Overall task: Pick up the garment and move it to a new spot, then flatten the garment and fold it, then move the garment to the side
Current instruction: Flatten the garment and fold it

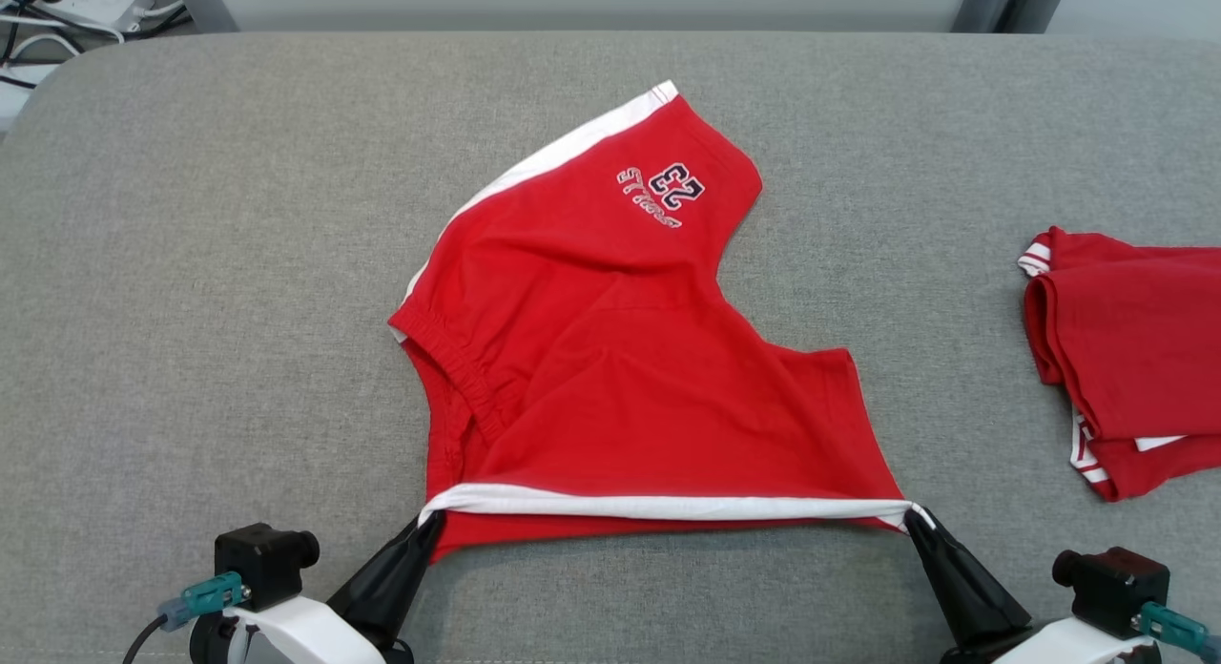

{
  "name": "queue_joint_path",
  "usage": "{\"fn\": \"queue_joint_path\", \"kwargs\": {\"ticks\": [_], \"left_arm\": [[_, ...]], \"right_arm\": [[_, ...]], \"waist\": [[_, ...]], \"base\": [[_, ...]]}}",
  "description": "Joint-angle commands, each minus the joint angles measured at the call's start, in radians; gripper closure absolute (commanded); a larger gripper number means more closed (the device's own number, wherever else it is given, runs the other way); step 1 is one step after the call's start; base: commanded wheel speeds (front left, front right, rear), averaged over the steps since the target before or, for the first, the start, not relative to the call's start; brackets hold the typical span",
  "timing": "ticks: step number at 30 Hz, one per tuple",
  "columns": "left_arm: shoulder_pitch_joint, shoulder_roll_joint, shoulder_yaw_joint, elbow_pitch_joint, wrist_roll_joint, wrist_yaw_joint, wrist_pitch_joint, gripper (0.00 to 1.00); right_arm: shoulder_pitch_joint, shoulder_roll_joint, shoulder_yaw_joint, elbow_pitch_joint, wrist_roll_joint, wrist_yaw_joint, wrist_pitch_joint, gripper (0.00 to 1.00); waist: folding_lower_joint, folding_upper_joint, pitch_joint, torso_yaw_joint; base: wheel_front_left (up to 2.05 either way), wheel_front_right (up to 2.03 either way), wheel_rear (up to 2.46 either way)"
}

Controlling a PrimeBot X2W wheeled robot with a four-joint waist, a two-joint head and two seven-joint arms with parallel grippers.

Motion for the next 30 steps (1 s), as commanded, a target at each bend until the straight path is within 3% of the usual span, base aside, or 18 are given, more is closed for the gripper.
{"fn": "queue_joint_path", "kwargs": {"ticks": [1, 2, 3, 7, 10, 16, 23, 30], "left_arm": [[-0.006, 0.036, 0.043, -0.021, -0.027, 0.01, 0.003, 0.94], [-0.001, 0.032, 0.046, -0.022, -0.043, 0.009, 0.011, 0.4], [0.004, 0.03, 0.043, -0.02, -0.057, 0.009, 0.026, 0.0], [0.015, 0.028, 0.044, -0.019, -0.079, 0.019, 0.044, 0.0], [0.03, 0.04, 0.064, -0.043, -0.074, 0.052, 0.025, 0.0], [0.03, 0.062, 0.177, -0.154, 0.032, 0.187, -0.033, 0.0], [-0.004, 0.011, 0.317, -0.238, 0.218, 0.326, -0.04, 0.0], [0.068, -0.005, 0.347, -0.215, 0.336, 0.365, -0.04, 0.0]], "right_arm": [[0.009, -0.009, -0.001, -0.028, -0.012, 0.0, 0.012, 0.73], [0.015, -0.001, -0.004, -0.033, -0.012, 0.0, 0.025, 0.28], [0.02, 0.003, -0.008, -0.038, -0.016, 0.0, 0.035, 0.0], [0.045, 0.008, -0.033, -0.064, -0.029, 0.0, 0.05, 0.0], [0.068, 0.005, -0.067, -0.097, -0.049, 0.0, 0.042, 0.0], [0.069, 0.025, -0.212, -0.169, -0.137, 0.0, -0.015, 0.0], [-0.029, 0.081, -0.33, -0.175, -0.348, 0.0, -0.029, 0.0], [0.008, 0.122, -0.342, -0.116, -0.456, 0.0, -0.027, 0.0]], "waist": [[0.0, 0.0, -0.007, -0.005], [0.0, 0.0, -0.012, -0.005], [0.0, 0.0, -0.014, -0.004], [0.0, 0.0, -0.03, 0.0], [0.0, 0.0, -0.045, 0.003], [0.0, 0.0, -0.079, 0.016], [0.0, 0.0, -0.115, 0.021], [0.0, 0.0, -0.16, 0.028]], "base": [[0.0, 0.0, 0.0], [0.0, 0.0, 0.0], [0.0, 0.0, 0.0], [0.0, 0.0, 0.0], [0.0, 0.0, 0.0], [0.0, 0.0, 0.0], [0.0, 0.0, 0.0], [0.0, 0.0, 0.0]]}}
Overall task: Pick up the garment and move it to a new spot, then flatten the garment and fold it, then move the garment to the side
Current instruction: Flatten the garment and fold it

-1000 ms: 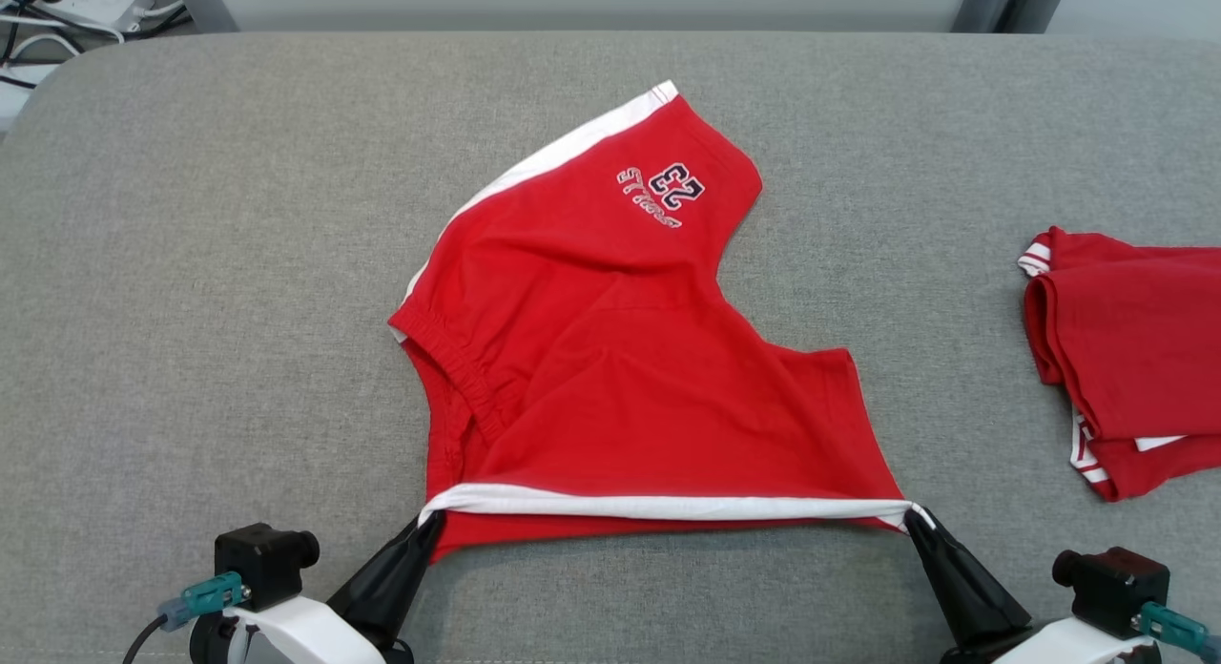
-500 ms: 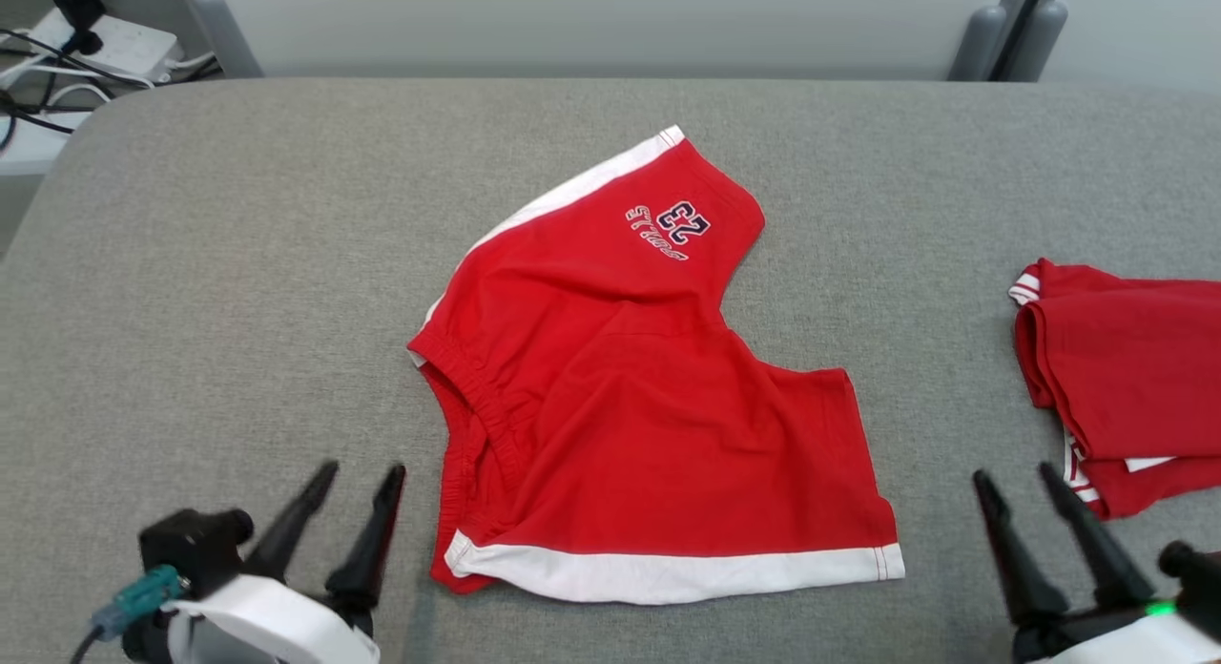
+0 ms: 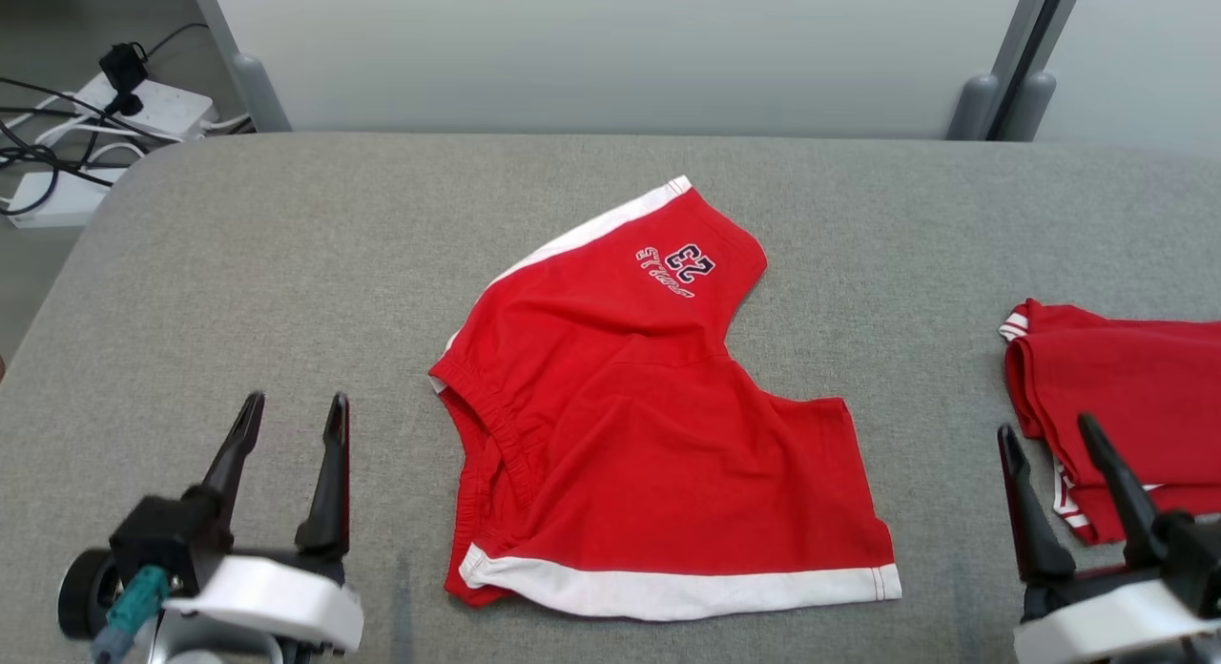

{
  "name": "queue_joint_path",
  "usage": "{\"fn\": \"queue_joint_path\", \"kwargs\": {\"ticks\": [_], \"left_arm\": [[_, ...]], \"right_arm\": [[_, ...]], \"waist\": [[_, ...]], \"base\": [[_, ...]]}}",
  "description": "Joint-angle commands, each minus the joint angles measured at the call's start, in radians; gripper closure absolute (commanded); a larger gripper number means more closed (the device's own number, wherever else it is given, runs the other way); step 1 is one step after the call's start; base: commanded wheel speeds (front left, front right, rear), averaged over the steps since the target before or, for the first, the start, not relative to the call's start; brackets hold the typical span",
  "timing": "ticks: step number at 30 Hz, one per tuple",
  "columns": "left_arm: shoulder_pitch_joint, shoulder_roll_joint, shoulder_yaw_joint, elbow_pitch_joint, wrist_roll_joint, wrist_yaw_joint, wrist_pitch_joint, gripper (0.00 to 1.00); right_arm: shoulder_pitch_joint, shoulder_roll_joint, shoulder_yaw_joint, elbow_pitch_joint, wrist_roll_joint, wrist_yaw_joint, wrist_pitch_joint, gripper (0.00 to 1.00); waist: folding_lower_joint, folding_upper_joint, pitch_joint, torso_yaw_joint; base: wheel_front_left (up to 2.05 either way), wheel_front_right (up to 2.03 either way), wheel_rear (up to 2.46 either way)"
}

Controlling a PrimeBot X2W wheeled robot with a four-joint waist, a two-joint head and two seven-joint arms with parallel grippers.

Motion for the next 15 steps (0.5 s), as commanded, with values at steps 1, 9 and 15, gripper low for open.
{"fn": "queue_joint_path", "kwargs": {"ticks": [1, 9, 15], "left_arm": [[0.0, 0.038, 0.048, -0.005, 0.026, 0.005, -0.01, 0.0], [0.086, 0.035, 0.116, 0.023, 0.082, -0.08, -0.01, 0.0], [0.135, 0.008, 0.215, 0.053, 0.074, -0.133, -0.01, 0.0]], "right_arm": [[0.015, -0.004, 0.01, -0.007, -0.014, 0.0, -0.01, 0.0], [0.118, 0.037, -0.029, 0.03, -0.054, 0.0, -0.025, 0.0], [0.139, 0.047, -0.031, 0.038, -0.063, 0.0, -0.032, 0.0]], "waist": [[0.0, 0.0, -0.016, 0.005], [0.0, 0.0, -0.067, 0.034], [0.0, 0.0, -0.081, 0.035]], "base": [[0.0, 0.0, 0.0], [0.0, 0.0, 0.0], [0.0, 0.0, 0.0]]}}
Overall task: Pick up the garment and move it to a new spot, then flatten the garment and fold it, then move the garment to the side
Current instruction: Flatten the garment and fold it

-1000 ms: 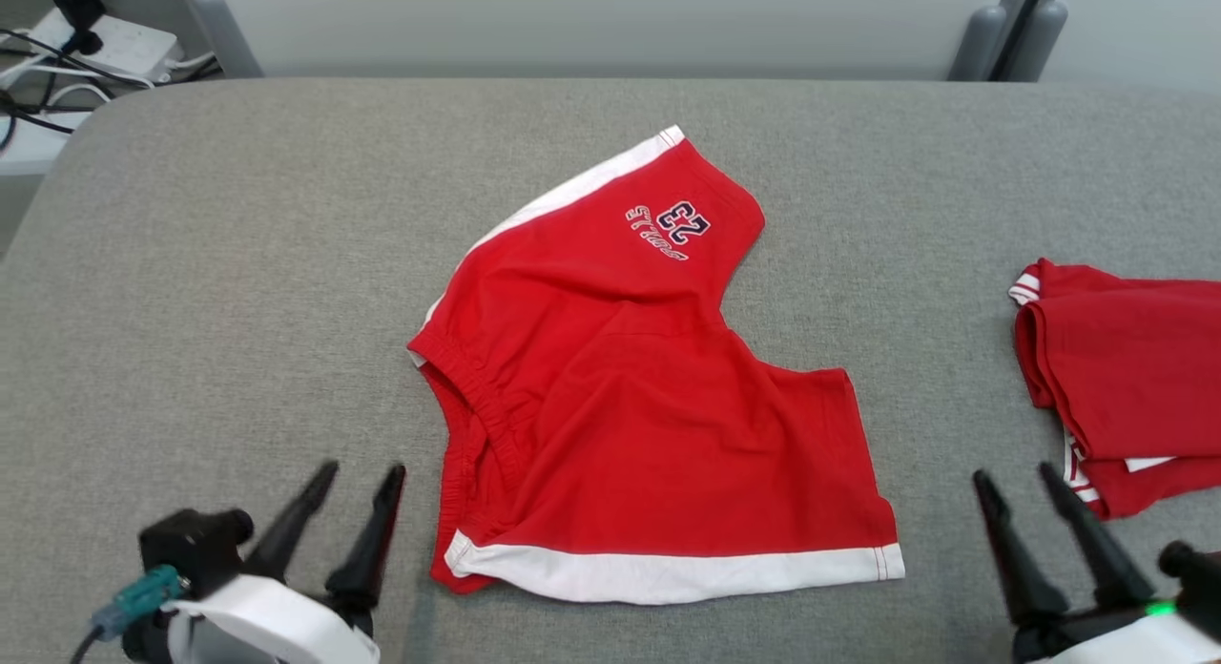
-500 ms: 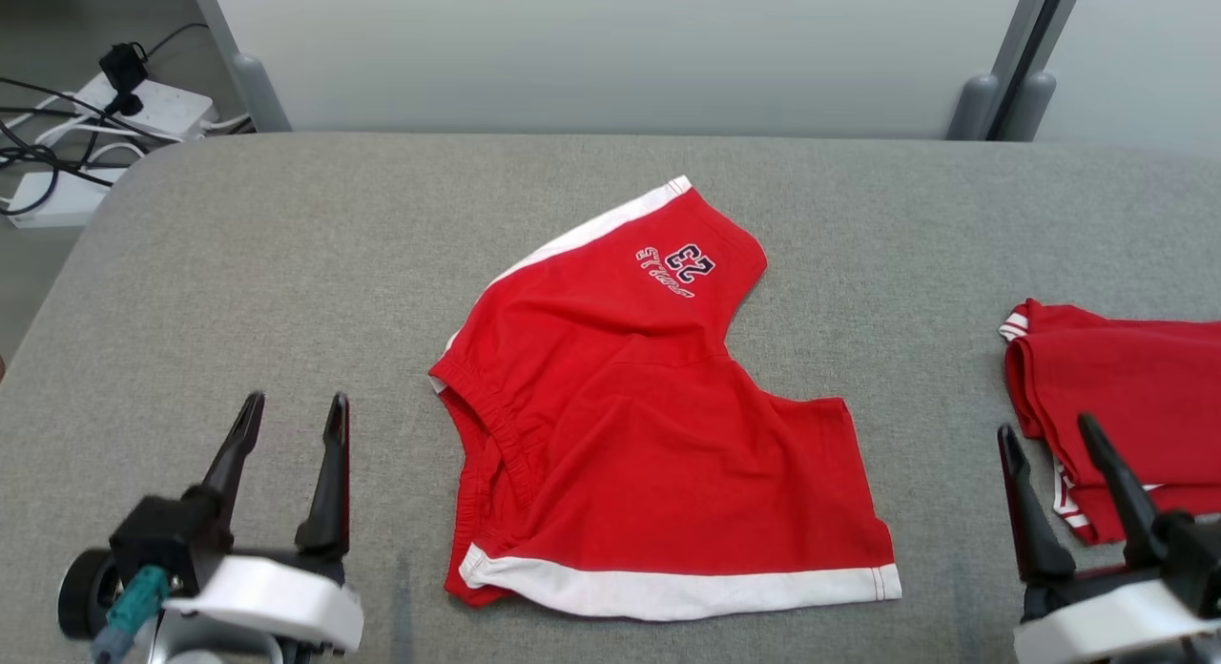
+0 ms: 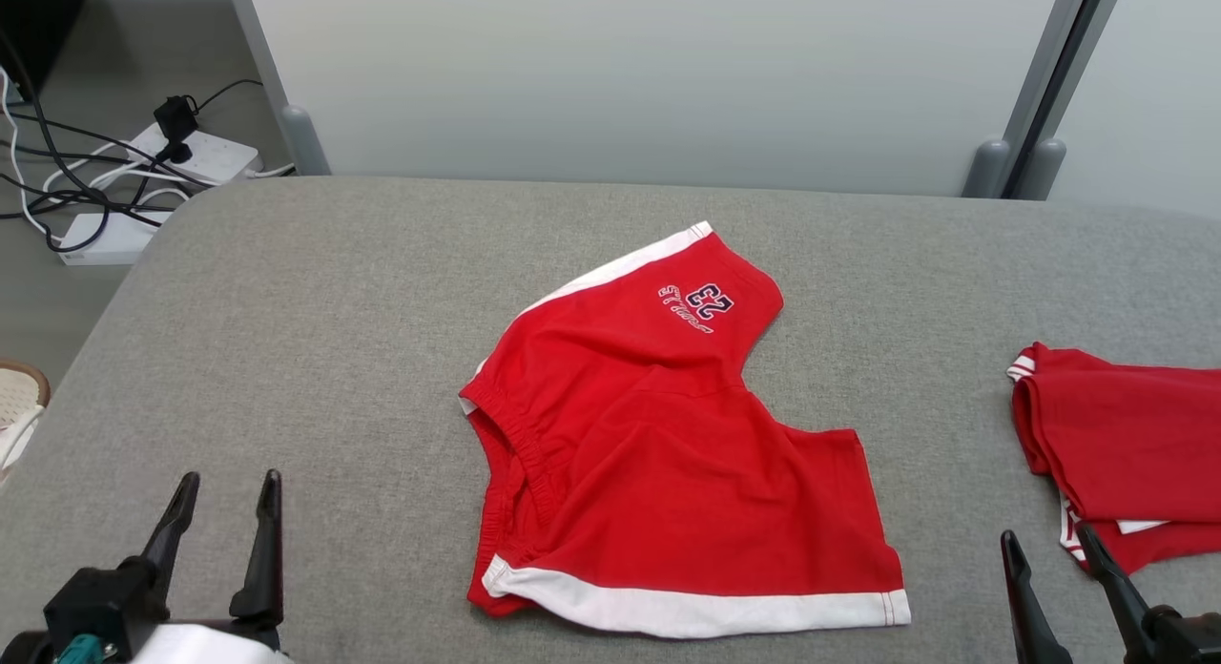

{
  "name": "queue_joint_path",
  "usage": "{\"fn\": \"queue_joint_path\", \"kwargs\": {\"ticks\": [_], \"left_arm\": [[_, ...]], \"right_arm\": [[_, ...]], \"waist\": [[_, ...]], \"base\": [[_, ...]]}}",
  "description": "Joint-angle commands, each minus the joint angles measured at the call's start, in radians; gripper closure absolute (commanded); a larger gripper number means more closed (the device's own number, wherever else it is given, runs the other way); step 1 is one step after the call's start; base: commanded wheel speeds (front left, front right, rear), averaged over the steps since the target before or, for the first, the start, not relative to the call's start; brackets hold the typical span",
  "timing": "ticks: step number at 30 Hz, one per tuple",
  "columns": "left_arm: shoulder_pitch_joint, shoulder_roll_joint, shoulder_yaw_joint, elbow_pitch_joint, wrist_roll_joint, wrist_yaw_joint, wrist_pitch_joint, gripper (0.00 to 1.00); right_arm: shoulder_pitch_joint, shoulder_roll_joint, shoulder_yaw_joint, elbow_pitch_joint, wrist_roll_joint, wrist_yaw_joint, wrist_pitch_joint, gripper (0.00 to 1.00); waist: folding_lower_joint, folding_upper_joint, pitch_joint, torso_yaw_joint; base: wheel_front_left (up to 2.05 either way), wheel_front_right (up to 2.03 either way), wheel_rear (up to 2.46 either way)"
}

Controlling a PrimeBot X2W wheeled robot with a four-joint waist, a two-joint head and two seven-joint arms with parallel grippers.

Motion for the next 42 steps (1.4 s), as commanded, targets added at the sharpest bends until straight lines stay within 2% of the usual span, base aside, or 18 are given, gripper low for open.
{"fn": "queue_joint_path", "kwargs": {"ticks": [1, 5, 12, 34, 38, 40, 42], "left_arm": [[-0.027, 0.022, 0.05, -0.015, 0.002, -0.007, -0.01, 0.0], [0.006, -0.02, 0.062, -0.028, 0.036, -0.037, -0.01, 0.0], [0.032, -0.083, 0.06, -0.027, 0.087, -0.063, -0.01, 0.0], [0.024, -0.123, 0.09, 0.033, 0.137, -0.104, -0.01, 0.0], [0.012, -0.127, 0.062, 0.033, 0.138, -0.123, 0.009, 0.0], [-0.001, -0.143, 0.012, 0.039, 0.135, -0.155, 0.042, 0.0], [-0.007, -0.149, -0.003, 0.046, 0.135, -0.165, 0.049, 0.0]], "right_arm": [[-0.008, -0.018, 0.021, -0.016, -0.012, 0.0, -0.015, 0.0], [-0.002, -0.014, 0.022, -0.015, -0.014, 0.0, -0.018, 0.0], [0.004, -0.005, 0.029, -0.009, -0.023, 0.0, -0.02, 0.0], [-0.007, 0.001, 0.027, 0.003, -0.029, 0.0, -0.022, 0.0], [-0.018, 0.001, 0.048, 0.018, -0.024, 0.0, -0.012, 0.0], [-0.035, -0.004, 0.085, 0.048, -0.013, 0.0, 0.006, 0.0], [-0.042, -0.007, 0.1, 0.061, -0.01, 0.0, 0.009, 0.0]], "waist": [[0.0, -0.0001, -0.004, -0.001], [0.0, -0.0001, -0.012, -0.003], [0.0, -0.0001, -0.016, 0.003], [0.0, -0.0001, -0.01, 0.004], [0.0, -0.0001, -0.002, 0.007], [0.0, -0.0001, 0.016, 0.007], [0.0, -0.0001, 0.025, 0.007]], "base": [[0.0, 0.0, 0.0], [0.0, 0.0, 0.0], [0.0, 0.0, 0.0], [0.0, 0.0, 0.0], [0.0, 0.0, 0.0], [0.0, 0.0, 0.0], [0.0, 0.0, 0.0]]}}
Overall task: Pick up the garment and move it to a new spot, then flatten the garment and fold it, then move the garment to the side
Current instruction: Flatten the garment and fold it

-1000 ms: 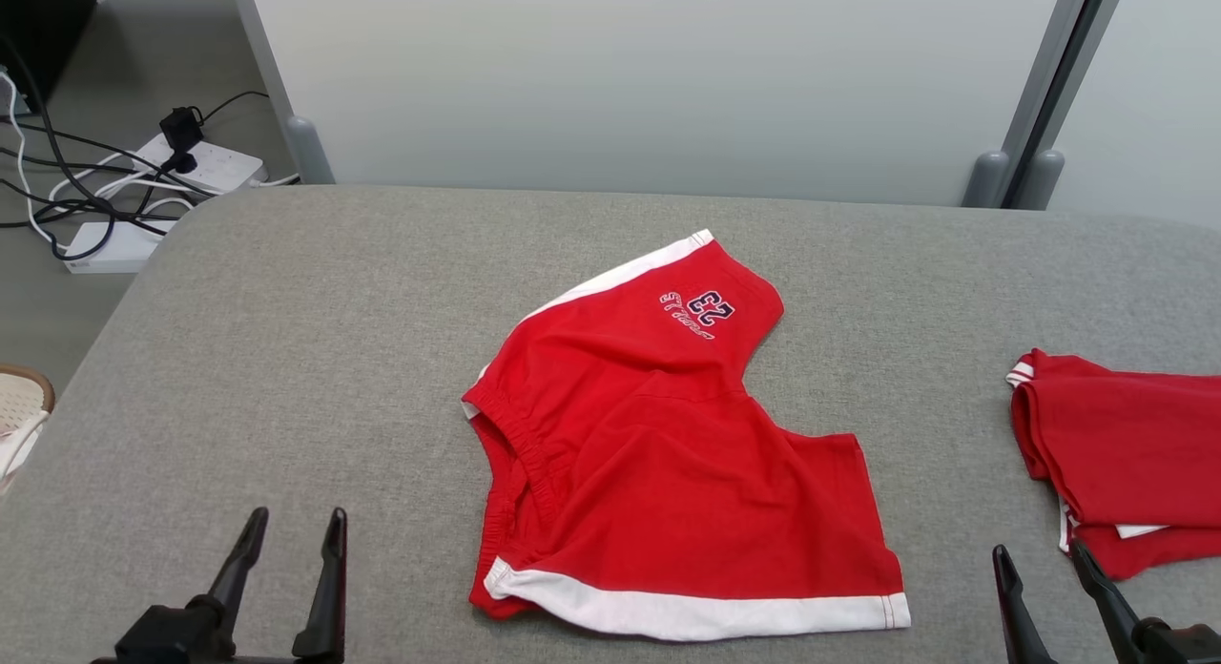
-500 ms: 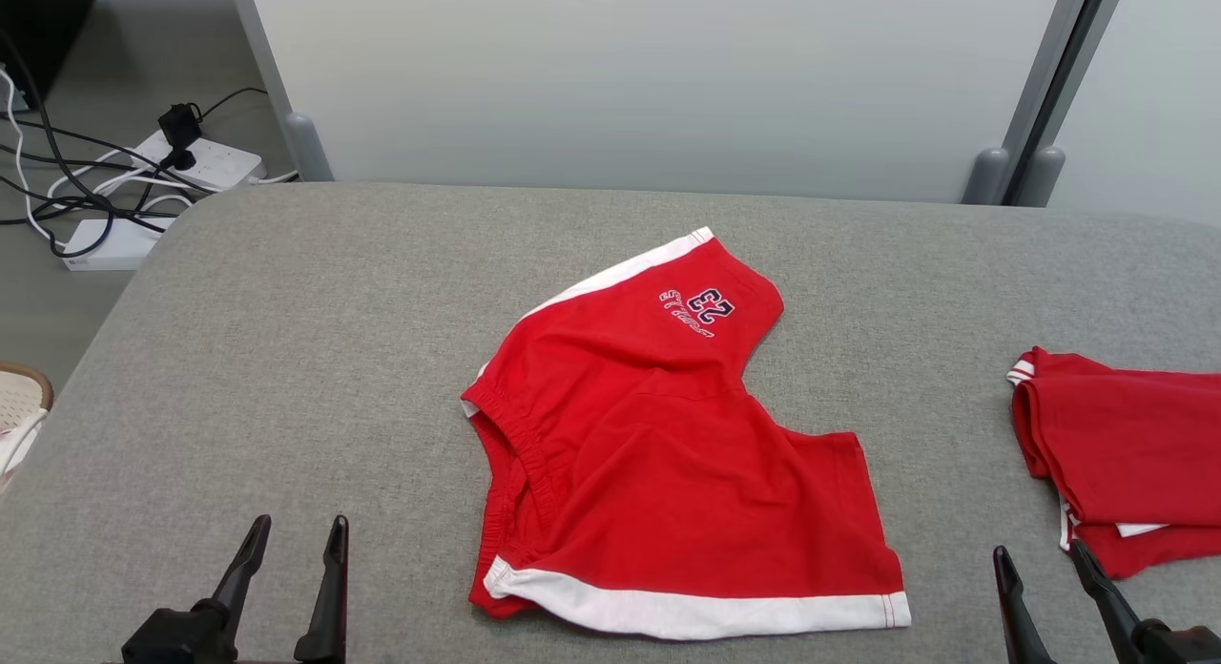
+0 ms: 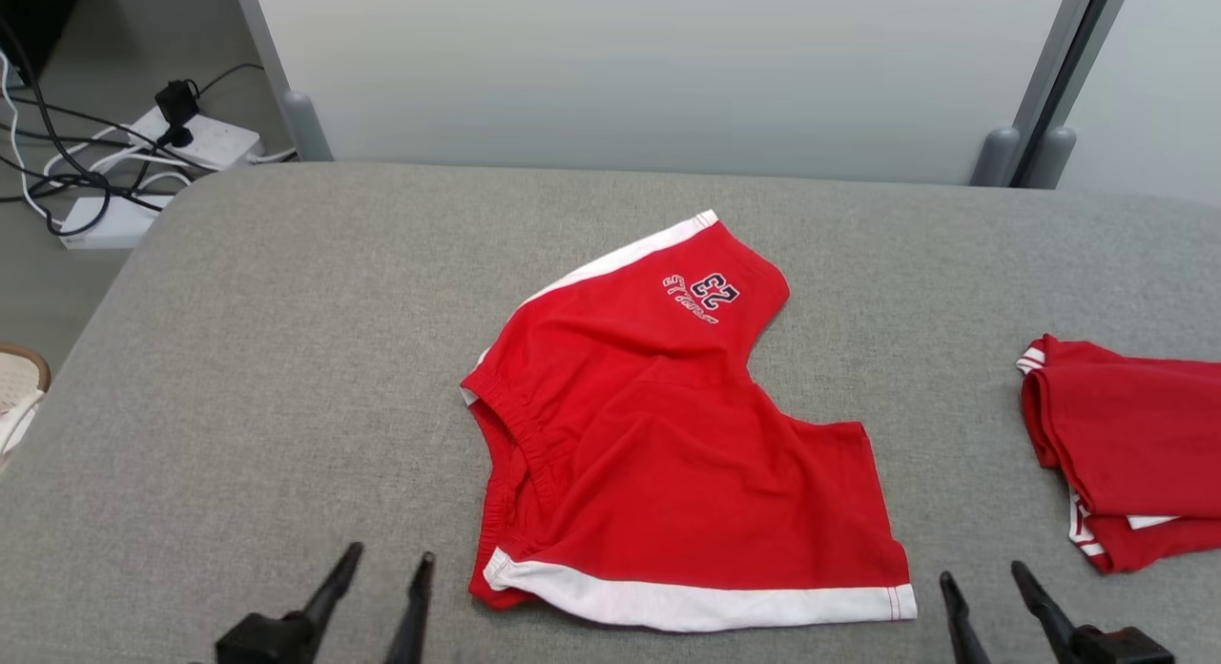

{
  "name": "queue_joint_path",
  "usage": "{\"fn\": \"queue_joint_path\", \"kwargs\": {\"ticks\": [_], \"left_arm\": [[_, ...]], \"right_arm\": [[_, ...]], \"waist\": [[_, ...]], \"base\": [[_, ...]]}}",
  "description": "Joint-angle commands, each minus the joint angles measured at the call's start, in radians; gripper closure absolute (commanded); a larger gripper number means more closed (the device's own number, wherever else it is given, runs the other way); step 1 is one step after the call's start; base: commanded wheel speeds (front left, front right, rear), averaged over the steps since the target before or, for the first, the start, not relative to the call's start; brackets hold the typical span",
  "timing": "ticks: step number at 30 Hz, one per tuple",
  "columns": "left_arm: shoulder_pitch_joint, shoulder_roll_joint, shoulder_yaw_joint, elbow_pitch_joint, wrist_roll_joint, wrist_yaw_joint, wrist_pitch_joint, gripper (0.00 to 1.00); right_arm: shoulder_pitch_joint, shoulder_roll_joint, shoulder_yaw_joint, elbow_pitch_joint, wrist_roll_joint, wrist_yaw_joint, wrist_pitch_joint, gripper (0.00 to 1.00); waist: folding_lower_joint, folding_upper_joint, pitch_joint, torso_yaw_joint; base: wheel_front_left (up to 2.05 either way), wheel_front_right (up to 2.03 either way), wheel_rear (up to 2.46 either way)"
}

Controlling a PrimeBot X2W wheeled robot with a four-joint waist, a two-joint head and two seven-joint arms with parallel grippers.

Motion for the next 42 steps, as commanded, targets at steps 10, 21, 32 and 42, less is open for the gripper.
{"fn": "queue_joint_path", "kwargs": {"ticks": [10, 21, 32, 42], "left_arm": [[-0.173, -0.072, -0.077, 0.131, -0.031, -0.121, 0.032, 0.0], [-0.228, -0.085, -0.097, 0.226, -0.062, -0.156, 0.075, 0.0], [-0.235, -0.088, -0.106, 0.255, -0.101, -0.181, 0.101, 1.0], [-0.18, -0.081, -0.116, 0.209, -0.144, -0.177, 0.154, 1.0]], "right_arm": [[-0.154, -0.041, 0.143, 0.13, 0.043, 0.0, 0.008, 0.0], [-0.236, -0.05, 0.237, 0.269, 0.071, 0.0, -0.008, 0.0], [-0.249, -0.056, 0.263, 0.329, 0.112, 0.0, -0.022, 1.0], [-0.154, -0.087, 0.214, 0.245, 0.139, 0.0, -0.03, 1.0]], "waist": [[0.0, 0.0, 0.115, -0.015], [0.0, 0.0, 0.153, -0.03], [0.0, 0.0, 0.146, -0.034], [0.0, 0.0, 0.14, -0.021]], "base": [[0.0, 0.0, 0.0], [0.0, 0.0, 0.0], [0.0, 0.0, 0.0], [0.0, 0.0, 0.0]]}}
